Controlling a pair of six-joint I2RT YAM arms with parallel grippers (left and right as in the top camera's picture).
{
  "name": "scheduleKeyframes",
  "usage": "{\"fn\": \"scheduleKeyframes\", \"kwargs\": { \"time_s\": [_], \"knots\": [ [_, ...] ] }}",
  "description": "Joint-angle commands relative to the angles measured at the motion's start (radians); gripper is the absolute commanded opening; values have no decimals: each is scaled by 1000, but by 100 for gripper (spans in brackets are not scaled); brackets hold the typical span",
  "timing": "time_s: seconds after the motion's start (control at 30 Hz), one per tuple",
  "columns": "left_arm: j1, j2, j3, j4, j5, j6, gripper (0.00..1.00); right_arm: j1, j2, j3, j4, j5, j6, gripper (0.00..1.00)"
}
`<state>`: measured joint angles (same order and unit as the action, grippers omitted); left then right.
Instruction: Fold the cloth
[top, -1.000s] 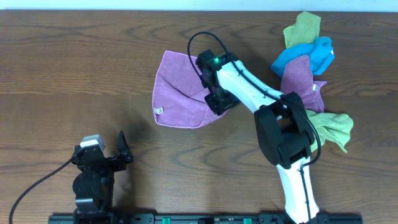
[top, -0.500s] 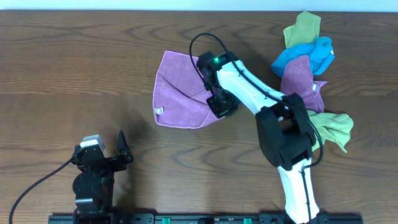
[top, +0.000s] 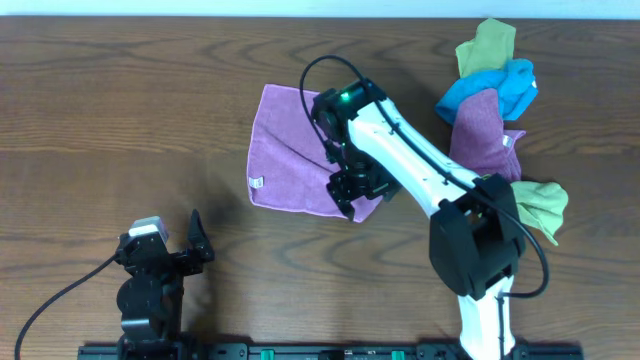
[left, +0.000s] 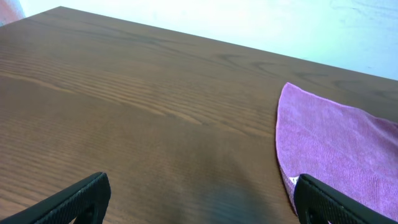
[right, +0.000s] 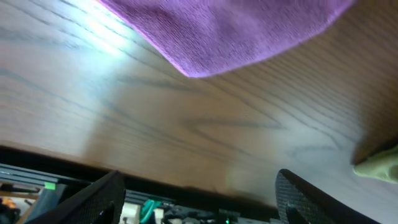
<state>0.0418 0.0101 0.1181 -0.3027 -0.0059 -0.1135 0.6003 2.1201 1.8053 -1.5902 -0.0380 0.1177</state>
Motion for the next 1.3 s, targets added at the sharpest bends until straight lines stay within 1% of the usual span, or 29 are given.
{"fn": "scheduleKeyframes", "kwargs": {
  "time_s": [0.0,0.03,0.1,0.13,0.17,0.2,0.27,0.33,0.4,0.47,0.53,0.63,0.7,0.77,0.87,0.9,0.97,1.07,1.2,1.27],
  "knots": [
    [-5,-6,-24,-7,3,13,95,2,-5,10,64,-18,-10,75],
    [-5,-6,-24,-7,3,13,95,2,-5,10,107,-18,-11,71],
    [-5,-6,-24,-7,3,13,95,3,-5,-3,209,11,-10,60],
    [-5,-6,-24,-7,3,13,95,3,-5,-10,241,20,-11,56],
    [-5,-6,-24,-7,3,13,95,2,-5,-14,260,24,-11,56],
    [-5,-6,-24,-7,3,13,95,1,-5,-18,269,27,-13,57],
    [-5,-6,-24,-7,3,13,95,0,-5,-19,260,23,-22,62],
    [-5,-6,-24,-7,3,13,95,3,-5,-19,247,18,-20,64],
    [-5,-6,-24,-7,3,13,95,19,-5,-23,245,34,-20,69],
    [-5,-6,-24,-7,3,13,95,37,-5,-29,252,58,-65,75],
    [-5,-6,-24,-7,3,13,95,55,-5,-36,250,78,-114,79],
    [-5,-6,-24,-7,3,13,95,80,-5,-59,246,190,-115,81],
    [-5,-6,-24,-7,3,13,95,103,-5,-93,242,234,-114,80],
    [-5,-6,-24,-7,3,13,96,138,-5,-132,244,289,-80,80],
    [-5,-6,-24,-7,3,13,95,202,-16,-186,232,431,53,81],
    [-5,-6,-24,-7,3,13,95,218,-29,-198,229,433,70,81],
    [-5,-6,-24,-7,3,13,95,238,-92,-219,232,415,101,81],
    [-5,-6,-24,-7,3,13,95,244,-246,-296,270,415,145,83],
    [-5,-6,-24,-7,3,13,95,243,-472,-532,370,416,213,85],
    [-5,-6,-24,-7,3,13,95,245,-557,-647,431,416,245,86]
  ]
}}
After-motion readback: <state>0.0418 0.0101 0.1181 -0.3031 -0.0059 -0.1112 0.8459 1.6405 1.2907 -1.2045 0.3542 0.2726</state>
